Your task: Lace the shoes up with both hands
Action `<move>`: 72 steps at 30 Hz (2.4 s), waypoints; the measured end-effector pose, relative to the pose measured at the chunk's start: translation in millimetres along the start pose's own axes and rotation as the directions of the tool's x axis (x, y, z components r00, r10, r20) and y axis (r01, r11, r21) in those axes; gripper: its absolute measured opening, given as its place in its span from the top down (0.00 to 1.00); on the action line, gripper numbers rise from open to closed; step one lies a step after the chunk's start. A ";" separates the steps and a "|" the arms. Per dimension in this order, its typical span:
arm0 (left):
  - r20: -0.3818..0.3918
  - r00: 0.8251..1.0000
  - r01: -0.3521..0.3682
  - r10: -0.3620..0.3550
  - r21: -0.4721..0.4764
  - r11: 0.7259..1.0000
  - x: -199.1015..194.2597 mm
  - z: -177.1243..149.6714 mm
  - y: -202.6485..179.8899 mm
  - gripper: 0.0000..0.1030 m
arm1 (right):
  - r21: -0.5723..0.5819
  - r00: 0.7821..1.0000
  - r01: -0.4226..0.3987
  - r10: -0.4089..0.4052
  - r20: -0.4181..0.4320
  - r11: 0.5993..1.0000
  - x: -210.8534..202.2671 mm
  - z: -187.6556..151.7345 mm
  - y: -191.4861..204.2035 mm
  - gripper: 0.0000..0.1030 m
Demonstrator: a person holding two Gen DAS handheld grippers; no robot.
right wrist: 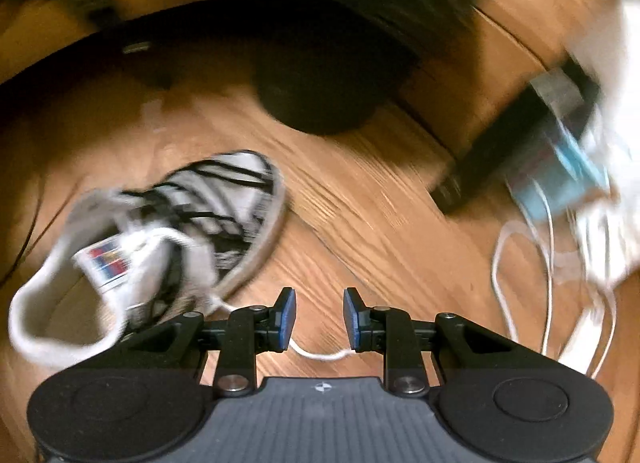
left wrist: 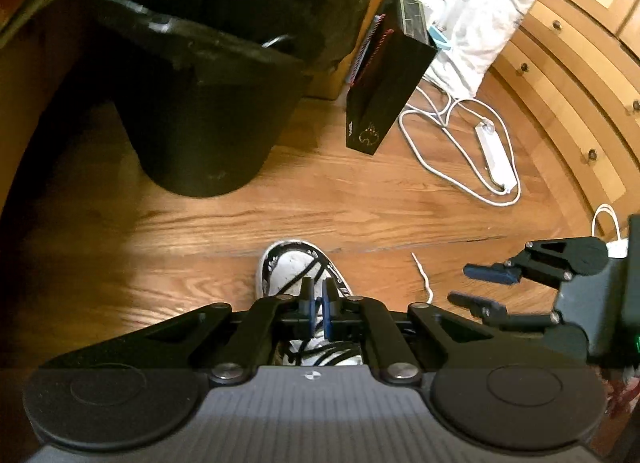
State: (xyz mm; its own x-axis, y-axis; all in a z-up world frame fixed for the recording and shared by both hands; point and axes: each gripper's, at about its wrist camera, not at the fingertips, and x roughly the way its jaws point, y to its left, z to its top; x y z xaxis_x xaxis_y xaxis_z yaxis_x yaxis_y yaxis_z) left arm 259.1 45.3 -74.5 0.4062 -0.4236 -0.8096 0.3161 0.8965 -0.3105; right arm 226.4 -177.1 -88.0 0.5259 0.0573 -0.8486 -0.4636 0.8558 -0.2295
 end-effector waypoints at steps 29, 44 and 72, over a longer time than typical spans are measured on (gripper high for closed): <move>-0.072 0.997 -0.014 0.007 -0.098 0.995 13.7 7.5 19.5 0.76 | 0.462 0.991 0.042 0.023 -0.134 0.886 99.5 -36.8 -86.6 0.73; -0.066 0.998 -0.009 0.003 -0.083 0.996 15.4 7.9 15.7 0.73 | 0.492 0.978 -0.091 0.170 -0.117 0.866 104.8 -34.0 -77.0 0.96; 0.114 0.919 0.384 -0.379 -0.025 0.923 -9.9 7.8 -13.5 0.76 | 0.126 0.859 -0.421 0.350 0.373 0.898 -62.9 23.5 -19.4 0.96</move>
State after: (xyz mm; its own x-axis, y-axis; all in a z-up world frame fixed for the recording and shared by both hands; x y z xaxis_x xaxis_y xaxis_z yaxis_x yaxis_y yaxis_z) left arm 257.4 36.4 -58.4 0.3510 -0.7432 -0.5695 0.4261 0.6684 -0.6096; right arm 219.1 -185.2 -18.9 0.5558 0.5408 -0.6314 -0.5478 0.8095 0.2111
